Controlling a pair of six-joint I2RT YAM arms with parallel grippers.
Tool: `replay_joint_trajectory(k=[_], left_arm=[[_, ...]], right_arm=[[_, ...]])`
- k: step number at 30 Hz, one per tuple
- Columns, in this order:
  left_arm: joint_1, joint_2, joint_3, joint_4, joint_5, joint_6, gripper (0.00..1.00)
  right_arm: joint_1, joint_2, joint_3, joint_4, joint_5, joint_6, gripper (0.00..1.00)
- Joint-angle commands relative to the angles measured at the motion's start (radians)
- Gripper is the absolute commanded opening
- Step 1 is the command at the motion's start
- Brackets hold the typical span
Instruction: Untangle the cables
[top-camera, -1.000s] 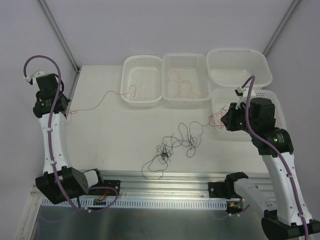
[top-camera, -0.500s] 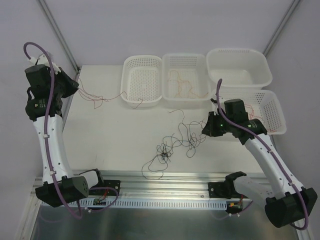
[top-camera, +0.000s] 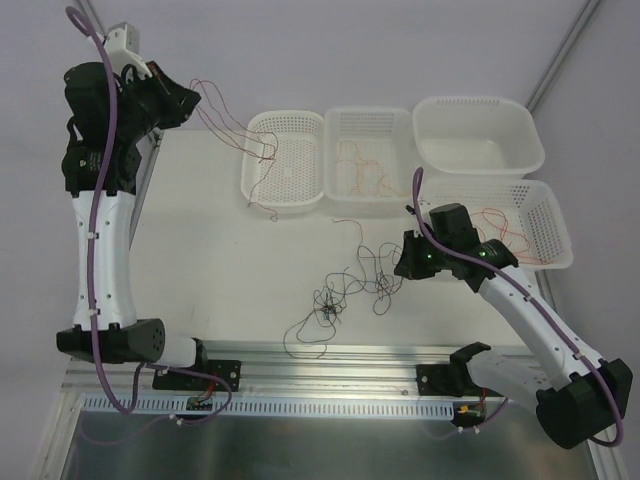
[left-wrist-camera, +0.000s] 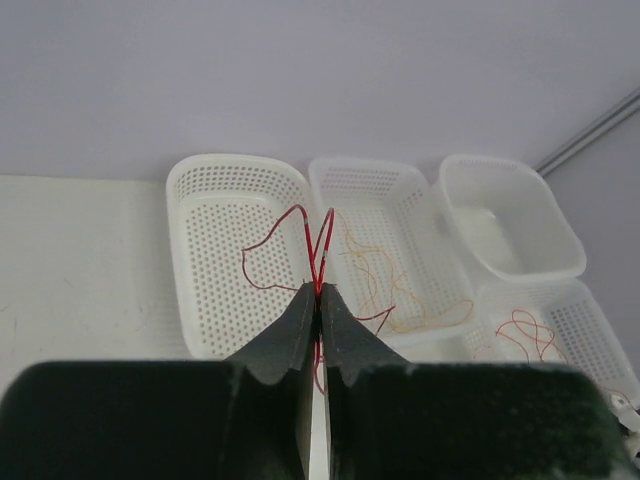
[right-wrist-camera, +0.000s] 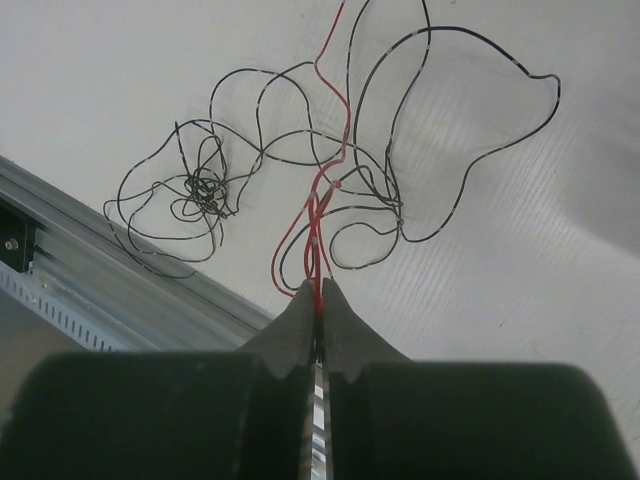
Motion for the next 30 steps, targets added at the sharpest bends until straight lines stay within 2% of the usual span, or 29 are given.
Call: replay_joint_trajectory(k=[1,7,15,18,19,21,25,26,30], left_arm=[[-0.045,0.102,0.067,0.072,-0.036,-0.008,0.02],[-0.127,0.301,0.161,0.126,-0.074,0.056,0.00],[-0.161,0.585,0.239,0.223,-0.139,0.107,0.00],[-0.175,0.692,0.268,0.226,-0.122,0.124,0.15],[-0.180,0.734,0.270,0.224,-0.119,0.127,0.31],[-0.186,0.752,0.244,0.226,-0.087,0.119,0.44],[-0.201,0.661,0.146,0.226,-0.091,0.108,0.71],[-0.204,0.635,0.123,0.226,-0.096,0.116,0.81],[-0.220,0.477,-0.056,0.226,-0.117,0.108,0.95]], right_arm=[[0.008,-0.044,0.020,0.003,0.026,0.001,0.01],[0.008,-0.100,0.061,-0.050,0.057,-0.039,0.01],[0.008,-0.172,0.162,-0.109,0.078,-0.065,0.01],[0.009,-0.190,0.190,-0.120,0.086,-0.071,0.01],[0.009,-0.193,0.196,-0.123,0.084,-0.076,0.01],[0.008,-0.195,0.206,-0.132,0.089,-0.080,0.01],[0.008,-0.199,0.210,-0.137,0.097,-0.082,0.01],[0.008,-0.201,0.212,-0.137,0.095,-0.082,0.01],[0.008,-0.210,0.213,-0.139,0.106,-0.088,0.01]])
